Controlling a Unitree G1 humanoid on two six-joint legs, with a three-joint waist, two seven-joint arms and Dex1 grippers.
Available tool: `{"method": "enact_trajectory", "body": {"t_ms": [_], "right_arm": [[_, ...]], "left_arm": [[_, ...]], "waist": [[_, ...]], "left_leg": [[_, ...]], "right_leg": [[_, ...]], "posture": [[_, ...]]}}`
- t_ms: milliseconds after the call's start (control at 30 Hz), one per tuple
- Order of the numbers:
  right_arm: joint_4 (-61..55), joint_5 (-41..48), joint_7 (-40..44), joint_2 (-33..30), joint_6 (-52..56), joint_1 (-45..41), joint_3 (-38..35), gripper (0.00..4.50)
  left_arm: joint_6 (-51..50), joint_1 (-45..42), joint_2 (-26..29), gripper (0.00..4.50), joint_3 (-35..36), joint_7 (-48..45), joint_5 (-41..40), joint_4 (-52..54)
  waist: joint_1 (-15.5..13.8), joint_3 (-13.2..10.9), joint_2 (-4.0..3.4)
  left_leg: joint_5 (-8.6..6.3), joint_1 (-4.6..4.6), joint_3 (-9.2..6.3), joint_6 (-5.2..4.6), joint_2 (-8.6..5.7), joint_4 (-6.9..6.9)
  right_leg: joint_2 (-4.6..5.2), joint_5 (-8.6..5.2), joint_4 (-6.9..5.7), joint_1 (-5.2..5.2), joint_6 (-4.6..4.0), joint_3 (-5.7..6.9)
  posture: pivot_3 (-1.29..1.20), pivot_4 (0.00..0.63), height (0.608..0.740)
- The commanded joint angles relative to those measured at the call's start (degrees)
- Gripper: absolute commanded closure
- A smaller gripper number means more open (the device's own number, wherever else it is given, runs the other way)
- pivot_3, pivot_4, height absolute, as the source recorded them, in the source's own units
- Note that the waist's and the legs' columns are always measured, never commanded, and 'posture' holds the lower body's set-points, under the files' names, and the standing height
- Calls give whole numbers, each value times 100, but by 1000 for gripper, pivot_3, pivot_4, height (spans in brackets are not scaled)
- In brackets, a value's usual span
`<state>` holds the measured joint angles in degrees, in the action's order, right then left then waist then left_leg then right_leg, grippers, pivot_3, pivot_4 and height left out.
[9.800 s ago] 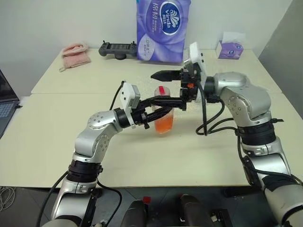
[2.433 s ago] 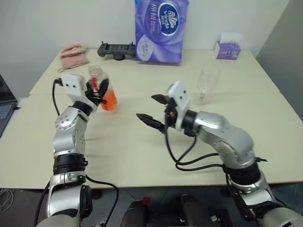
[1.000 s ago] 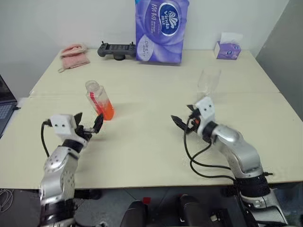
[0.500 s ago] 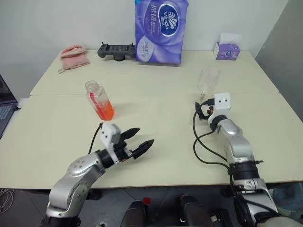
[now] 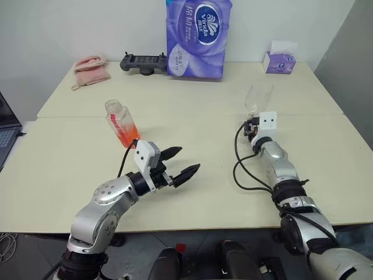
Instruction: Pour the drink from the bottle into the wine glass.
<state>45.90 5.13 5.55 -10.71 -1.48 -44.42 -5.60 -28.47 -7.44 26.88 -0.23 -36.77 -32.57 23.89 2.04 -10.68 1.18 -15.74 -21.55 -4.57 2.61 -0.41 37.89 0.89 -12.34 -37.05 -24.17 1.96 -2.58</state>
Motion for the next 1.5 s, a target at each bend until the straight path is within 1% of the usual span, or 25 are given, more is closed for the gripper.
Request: {"method": "enact_trajectory", "body": {"t_ms": [33, 67, 167, 233, 300, 400, 500, 567, 633, 767, 833, 1100, 1333, 1400, 1467, 1500], "right_arm": [[248, -80, -56, -16, -324, -249, -54, 4212], [311, -84, -60, -5, -370, -282, -47, 4455], [327, -98, -29, 17, -445, -322, -5, 4456], [-18, -71, 171, 9, -401, -218, 51, 4456], [-770, 60, 560, -14, -251, 57, 132, 4456], [-2361, 356, 1270, -71, 240, 686, 379, 4456], [-3883, 602, 1959, -142, 854, 1344, 877, 4456], [-4591, 702, 2237, -120, 1173, 1684, 1221, 4456], [-5015, 683, 2417, -85, 1415, 1922, 1580, 4456], [-5325, 631, 2708, -15, 1814, 2172, 2140, 4456], [-5328, 538, 2658, 65, 1864, 2191, 2271, 4456], [-4889, 255, 2418, 168, 2027, 2123, 2252, 4456], [-4854, 371, 2520, 178, 2177, 2386, 2247, 4456], [-4856, 364, 2532, 186, 2135, 2429, 2235, 3728], [-4848, 315, 2548, 176, 2101, 2450, 2252, 3212], [-4852, 309, 2551, 181, 2105, 2452, 2252, 2812]], "left_arm": [[55, -148, 34, 0, 178, 11, -2, 15], [61, -177, 31, 0, 212, 13, -1, -29], [101, -222, 76, 0, 269, -33, 40, -148], [154, -224, 133, 0, 349, -77, 49, -217], [216, -202, 213, 0, 516, -103, 44, -248], [319, -45, 401, 0, 795, -193, 7, -138], [390, 323, 679, 0, 1042, -385, -8, 74], [400, 612, 839, 0, 1199, -495, -39, 158], [430, 879, 967, 0, 1316, -616, -47, 202], [423, 1095, 1071, 0, 1410, -710, -72, 269], [407, 1113, 1066, 0, 1443, -705, -91, 289], [378, 1155, 1092, 0, 1463, -722, -49, 288], [392, 1110, 1126, 0, 1438, -742, 6, 150], [397, 1083, 1129, 0, 1438, -731, 27, 101], [398, 1077, 1130, 0, 1451, -731, 38, 66], [400, 1084, 1130, 0, 1455, -730, 49, 46]], "waist": [[0, 0, 0], [0, 0, 0], [6, 0, 0], [13, 0, 0], [17, -2, -3], [18, -4, -6], [21, -5, -8], [35, -5, -8], [36, -5, -9], [21, -5, -9], [-17, -5, -8], [-18, -5, -8], [-16, -5, -8], [-16, -5, -8], [-16, -5, -8], [-16, -5, -8]], "left_leg": [[0, 0, 0, 0, 0, 0], [0, 1, 0, 0, 0, 0], [0, 1, 0, 0, 0, 0], [0, 1, 0, 0, 1, -1], [0, 0, -1, 0, 2, -1], [0, -4, -4, 0, 4, -3], [-1, -6, -6, -1, 7, -6], [-1, -4, -5, -1, 7, -6], [-1, 0, -5, -1, 9, -5], [-1, 2, -5, -1, 11, -4], [-1, 0, -5, -1, 7, -1], [-1, 0, -4, 0, 8, -1], [-1, 1, -4, 0, 8, -2], [-1, 2, -4, 0, 8, -2], [-1, 1, -4, 0, 8, -2], [-1, 1, -4, 0, 8, -2]], "right_leg": [[0, 0, 0, 0, 0, 0], [0, 0, 0, 0, 0, 0], [0, 0, 0, 0, 0, 0], [0, 0, -1, -1, 0, 0], [0, 0, -1, -2, 0, 1], [0, 0, -1, -7, 0, 3], [0, 0, -1, -10, 1, 4], [0, -1, -2, -10, 1, 3], [-1, -4, -3, -9, -1, 4], [-4, -27, -1, -6, 13, 7], [0, -28, 2, -5, 14, 7], [0, -26, 3, -5, 12, 7], [-1, -24, 3, -5, 9, 7], [-1, -27, 2, -4, 13, 9], [-1, -27, 3, -4, 13, 9], [-1, -27, 3, -4, 13, 8]], "posture": [[0, 150, 740], [0, 150, 740], [0, 150, 740], [0, 150, 740], [0, 150, 740], [0, 150, 740], [0, 150, 740], [0, 150, 740], [0, 150, 740], [0, 150, 740], [0, 150, 740], [0, 150, 740], [0, 150, 740], [0, 150, 740], [0, 150, 740], [0, 150, 740]]}}
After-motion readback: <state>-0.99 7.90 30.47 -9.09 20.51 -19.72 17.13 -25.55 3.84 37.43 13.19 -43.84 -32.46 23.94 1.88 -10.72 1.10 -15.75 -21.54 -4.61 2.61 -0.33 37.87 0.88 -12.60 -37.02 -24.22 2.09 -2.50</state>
